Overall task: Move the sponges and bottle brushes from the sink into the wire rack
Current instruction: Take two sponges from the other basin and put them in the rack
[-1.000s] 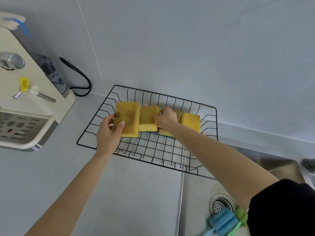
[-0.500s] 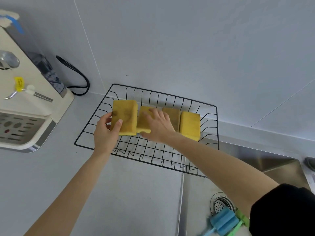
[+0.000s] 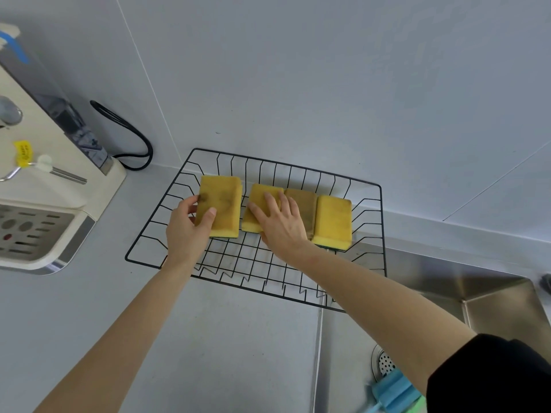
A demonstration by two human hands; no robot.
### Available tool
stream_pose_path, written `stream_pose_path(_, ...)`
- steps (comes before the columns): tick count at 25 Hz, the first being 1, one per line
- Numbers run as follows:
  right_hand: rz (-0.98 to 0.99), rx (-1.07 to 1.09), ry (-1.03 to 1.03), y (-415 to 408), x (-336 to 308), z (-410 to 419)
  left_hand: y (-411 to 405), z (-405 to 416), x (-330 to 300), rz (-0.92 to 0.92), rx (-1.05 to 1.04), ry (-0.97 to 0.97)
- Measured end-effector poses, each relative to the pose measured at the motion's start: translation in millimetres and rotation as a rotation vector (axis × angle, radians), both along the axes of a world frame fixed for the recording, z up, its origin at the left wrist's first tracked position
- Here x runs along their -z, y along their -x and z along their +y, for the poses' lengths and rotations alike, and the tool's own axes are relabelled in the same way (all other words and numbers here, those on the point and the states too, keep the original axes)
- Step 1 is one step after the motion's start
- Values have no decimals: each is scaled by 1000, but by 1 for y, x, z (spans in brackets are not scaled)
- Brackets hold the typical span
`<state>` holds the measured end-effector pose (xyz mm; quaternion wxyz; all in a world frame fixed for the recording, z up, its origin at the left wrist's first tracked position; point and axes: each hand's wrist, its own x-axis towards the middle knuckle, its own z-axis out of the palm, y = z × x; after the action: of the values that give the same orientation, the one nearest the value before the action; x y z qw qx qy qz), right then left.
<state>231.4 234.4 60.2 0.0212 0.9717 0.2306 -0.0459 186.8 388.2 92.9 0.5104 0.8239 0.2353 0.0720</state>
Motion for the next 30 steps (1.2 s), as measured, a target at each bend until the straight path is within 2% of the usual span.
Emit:
stream_pose_path(8, 16, 10, -138, -6, 9, -8, -39, -4, 6, 100, 32, -158)
stream_pose_path(17, 7, -53, -149, -8, 19, -18, -55, -7, 23, 236, 164, -186)
stream_pose_path(20, -46, -33, -122, -6, 20, -15, -57, -5, 29, 284, 237, -291)
stream_pose_path(25, -91, -1, -132, -8, 24, -13, -60, -10, 33, 261, 250, -398)
stream_pose_path(30, 25, -59, -115, -8, 16, -18, -56, -16, 31, 280, 292, -493)
